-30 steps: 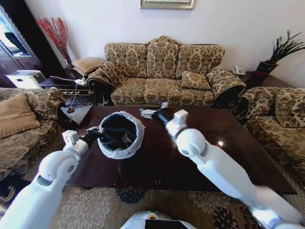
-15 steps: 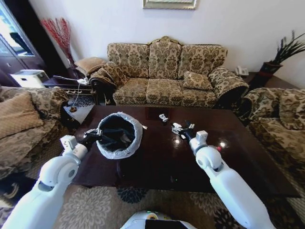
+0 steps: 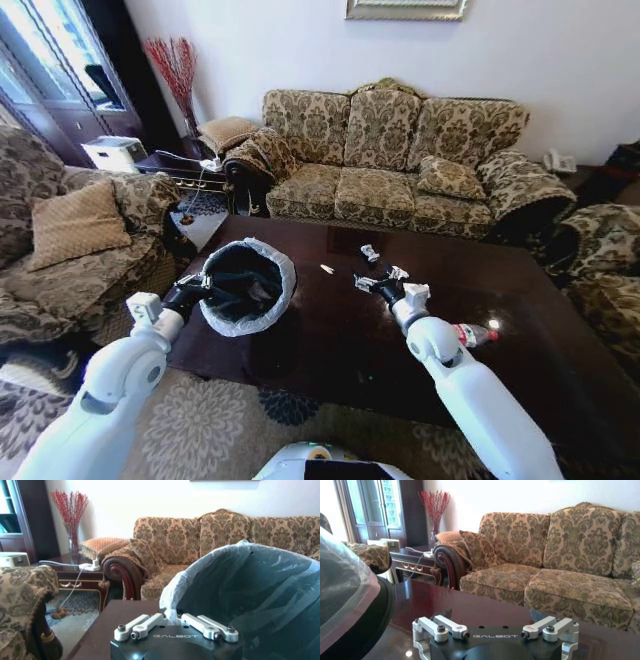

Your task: Move to the front of the table and place the trash on the table into the trash bin.

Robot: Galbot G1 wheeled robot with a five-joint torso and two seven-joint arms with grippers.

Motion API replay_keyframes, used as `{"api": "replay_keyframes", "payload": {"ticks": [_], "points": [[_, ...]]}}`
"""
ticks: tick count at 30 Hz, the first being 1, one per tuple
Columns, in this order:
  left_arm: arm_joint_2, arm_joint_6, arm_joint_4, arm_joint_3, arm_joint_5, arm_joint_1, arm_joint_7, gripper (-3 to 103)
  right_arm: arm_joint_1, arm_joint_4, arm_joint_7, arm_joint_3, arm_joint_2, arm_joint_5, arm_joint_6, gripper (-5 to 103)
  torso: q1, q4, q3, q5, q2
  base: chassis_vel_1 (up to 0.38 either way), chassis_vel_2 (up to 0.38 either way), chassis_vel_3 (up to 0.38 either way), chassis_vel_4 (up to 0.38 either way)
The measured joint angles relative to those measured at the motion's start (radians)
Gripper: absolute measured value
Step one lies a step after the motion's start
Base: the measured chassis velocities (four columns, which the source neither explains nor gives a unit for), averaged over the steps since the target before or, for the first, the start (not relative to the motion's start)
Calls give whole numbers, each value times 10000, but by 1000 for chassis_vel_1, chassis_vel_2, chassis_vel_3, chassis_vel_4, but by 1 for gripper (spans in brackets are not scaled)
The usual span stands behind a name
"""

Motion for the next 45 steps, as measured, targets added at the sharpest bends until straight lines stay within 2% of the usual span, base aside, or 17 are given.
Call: {"api": "replay_keyframes", "payload": {"ticks": [8,10,13,14,15,17,19,21,33,41,42,45], "points": [[-34,-44,43,54,9,-35,27,2,-13,-28,-7,-100,2,-161,70,100,3,4,2,1,-1,-210,206,209,-206],[-28,-72,47,62,7,-67,45,2,-3,-162,46,-193,2,-224,387,100,6,0,2,-3,-1,-273,260,259,-273],[-23,-91,38,62,5,-67,53,2,5,-258,25,-219,5,-228,484,100,13,2,5,-1,-3,-241,252,239,-229],[-22,-99,11,53,4,-50,57,2,8,-362,-3,-250,28,-206,510,100,18,6,6,7,-4,-117,183,131,-168],[-29,-109,-6,46,4,-24,58,2,7,-488,-49,-290,57,-174,533,100,19,1,7,-9,-6,-117,87,72,-84],[-32,-111,-11,46,3,-17,61,2,7,-536,-69,-307,68,-162,541,100,19,1,7,-10,-6,-88,87,72,-84],[-66,-125,-73,15,3,54,72,2,31,-1005,-359,-520,151,-84,710,100,15,8,7,6,-6,0,0,0,0],[-73,-127,-91,10,4,81,75,2,62,-1262,-469,-673,196,-56,777,100,10,6,5,4,-6,0,0,0,0],[-262,-128,-168,-11,24,63,89,2,1130,-4415,-768,-2530,1492,-187,1600,100,9,4,4,-3,-2,12,-24,-21,17],[-294,-122,-191,11,26,37,86,2,1722,-5514,-776,-2868,2050,-388,1744,100,2,4,2,0,-1,0,0,0,0],[-296,-114,-224,12,26,36,87,2,1813,-5664,-777,-2868,2126,-422,1766,103,2,4,2,0,-2,0,0,0,0],[-305,-101,-283,12,26,36,87,2,1924,-5828,-756,-2868,2188,-453,1771,101,3,3,3,0,-2,0,0,0,0]]}}
